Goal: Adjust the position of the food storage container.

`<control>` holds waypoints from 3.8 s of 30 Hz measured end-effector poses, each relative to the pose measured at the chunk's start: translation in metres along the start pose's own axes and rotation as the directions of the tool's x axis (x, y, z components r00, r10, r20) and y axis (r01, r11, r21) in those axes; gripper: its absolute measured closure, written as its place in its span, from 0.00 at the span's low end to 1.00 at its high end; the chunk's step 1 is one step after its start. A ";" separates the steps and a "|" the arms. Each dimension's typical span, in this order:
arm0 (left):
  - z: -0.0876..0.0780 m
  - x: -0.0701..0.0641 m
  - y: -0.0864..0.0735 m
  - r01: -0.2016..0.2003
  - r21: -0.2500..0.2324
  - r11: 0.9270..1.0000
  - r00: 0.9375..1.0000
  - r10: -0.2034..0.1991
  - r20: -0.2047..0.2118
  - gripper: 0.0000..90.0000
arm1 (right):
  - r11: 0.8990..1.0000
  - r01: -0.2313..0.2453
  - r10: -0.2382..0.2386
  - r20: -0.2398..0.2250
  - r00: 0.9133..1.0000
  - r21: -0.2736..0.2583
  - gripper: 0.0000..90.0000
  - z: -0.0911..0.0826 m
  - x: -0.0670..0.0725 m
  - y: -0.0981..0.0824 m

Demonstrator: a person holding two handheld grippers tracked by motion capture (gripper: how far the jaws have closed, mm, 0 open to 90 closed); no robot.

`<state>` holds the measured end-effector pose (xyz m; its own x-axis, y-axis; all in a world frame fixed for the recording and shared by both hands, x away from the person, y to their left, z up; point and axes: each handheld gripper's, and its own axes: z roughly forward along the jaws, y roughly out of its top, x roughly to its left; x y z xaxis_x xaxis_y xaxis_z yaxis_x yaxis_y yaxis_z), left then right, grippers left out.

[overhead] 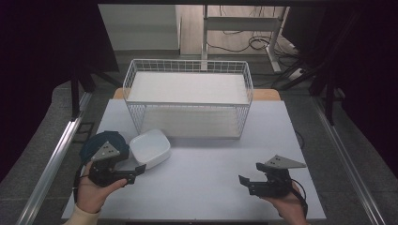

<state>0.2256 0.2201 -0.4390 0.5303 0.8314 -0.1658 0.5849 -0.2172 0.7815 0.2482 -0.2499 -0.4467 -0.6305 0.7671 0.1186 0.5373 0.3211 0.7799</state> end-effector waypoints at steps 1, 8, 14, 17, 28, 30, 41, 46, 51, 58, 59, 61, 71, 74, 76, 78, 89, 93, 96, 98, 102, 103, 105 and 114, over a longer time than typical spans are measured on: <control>0.000 0.000 0.000 -0.002 0.001 1.000 1.000 0.002 -0.001 0.22 | 1.000 0.001 -0.001 0.003 1.000 -0.001 0.19 0.000 0.000 0.000; 0.003 -0.002 -0.002 -0.003 0.013 1.000 1.000 0.003 0.006 0.22 | 1.000 0.006 -0.006 0.016 1.000 0.006 0.20 -0.002 -0.001 0.000; 0.003 -0.001 -0.002 0.001 0.010 1.000 1.000 -0.002 0.012 0.23 | 1.000 0.002 -0.002 0.017 1.000 0.005 0.20 -0.003 -0.001 0.000; 0.004 -0.001 -0.003 0.001 0.012 1.000 1.000 -0.001 0.016 0.23 | 1.000 0.002 -0.002 0.014 1.000 0.005 0.21 -0.003 -0.001 0.000; -0.011 0.003 0.007 0.002 -0.013 1.000 1.000 -0.002 0.010 0.24 | 1.000 0.013 -0.013 0.018 1.000 0.013 0.22 -0.005 0.002 0.002; -0.015 0.006 0.010 0.002 0.002 1.000 1.000 -0.002 -0.008 0.26 | 1.000 0.011 -0.011 0.026 1.000 0.016 0.22 -0.007 0.001 0.002; -0.027 0.049 0.033 0.043 0.005 0.999 0.998 -0.043 -0.038 0.32 | 1.000 0.006 -0.007 0.040 0.999 0.018 0.22 -0.007 -0.003 0.000; -0.026 0.072 0.044 0.060 0.025 0.998 0.996 -0.059 -0.067 0.36 | 1.000 0.006 -0.007 0.041 0.999 0.027 0.22 -0.005 -0.002 -0.001; -0.023 0.095 0.053 0.094 0.038 0.995 0.994 -0.092 -0.064 0.49 | 0.999 0.007 -0.009 0.045 0.999 0.035 0.22 -0.004 -0.002 -0.002; -0.017 0.122 0.061 0.129 0.065 0.990 0.987 -0.122 -0.101 0.62 | 0.999 0.002 -0.004 0.054 0.999 0.040 0.22 -0.003 -0.004 -0.004; -0.016 0.126 0.062 0.132 0.072 0.989 0.987 -0.124 -0.106 0.62 | 0.999 0.001 -0.003 0.055 0.998 0.042 0.22 -0.003 -0.005 -0.004; -0.010 0.139 0.064 0.154 0.094 0.984 0.982 -0.142 -0.123 0.62 | 0.999 0.001 -0.003 0.057 0.998 0.045 0.22 -0.002 -0.005 -0.004; 0.015 0.176 0.070 0.199 0.182 0.963 0.966 -0.162 -0.199 0.69 | 0.998 0.002 -0.006 0.067 0.998 0.059 0.22 0.000 -0.006 -0.006; 0.022 0.187 0.070 0.217 0.204 0.955 0.962 -0.174 -0.212 0.78 | 0.998 0.003 -0.007 0.073 0.997 0.059 0.22 0.000 -0.006 -0.006; 0.029 0.195 0.067 0.242 0.224 0.944 0.956 -0.194 -0.218 0.85 | 0.998 0.002 -0.006 0.076 0.997 0.059 0.22 -0.001 -0.007 -0.006; 0.031 0.198 0.066 0.248 0.235 0.940 0.954 -0.196 -0.226 0.91 | 0.998 -0.001 -0.004 0.078 0.997 0.062 0.22 0.000 -0.008 -0.007; 0.048 0.215 0.046 0.272 0.310 0.911 0.943 -0.188 -0.275 1.00 | 0.997 0.007 -0.013 0.085 0.996 0.077 0.22 0.003 -0.007 -0.009; 0.052 0.217 0.043 0.250 0.336 0.908 0.948 -0.159 -0.275 1.00 | 0.997 0.007 -0.014 0.089 0.996 0.081 0.22 0.004 -0.006 -0.010; 0.057 0.218 0.044 0.241 0.347 0.906 0.952 -0.153 -0.264 1.00 | 0.995 0.010 -0.019 0.092 0.996 0.099 0.22 0.009 -0.006 -0.012; 0.060 0.219 0.042 0.223 0.367 0.903 0.958 -0.135 -0.252 1.00 | 0.994 0.012 -0.022 0.091 0.996 0.105 0.22 0.011 -0.005 -0.013; 0.063 0.216 0.043 0.213 0.372 0.904 0.961 -0.124 -0.248 1.00 | 0.994 0.015 -0.025 0.096 0.995 0.109 0.22 0.011 -0.005 -0.013; 0.065 0.215 0.043 0.204 0.377 0.904 0.961 -0.110 -0.255 1.00 | 0.994 0.013 -0.023 0.098 0.995 0.109 0.22 0.011 -0.005 -0.013; 0.066 0.214 0.043 0.199 0.380 0.903 0.960 -0.102 -0.261 1.00 | 0.994 0.011 -0.022 0.100 0.995 0.108 0.22 0.011 -0.006 -0.013; 0.067 0.215 0.042 0.174 0.388 0.905 0.967 -0.082 -0.242 1.00 | 0.993 -0.008 -0.006 0.120 0.993 0.118 0.22 0.010 -0.008 -0.014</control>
<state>0.4049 0.3554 -0.4822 0.3159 0.9455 -0.0792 0.8599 -0.2501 0.4449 0.2516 -0.2554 -0.4646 -0.5620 0.8262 0.0390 0.6049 0.3785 0.7006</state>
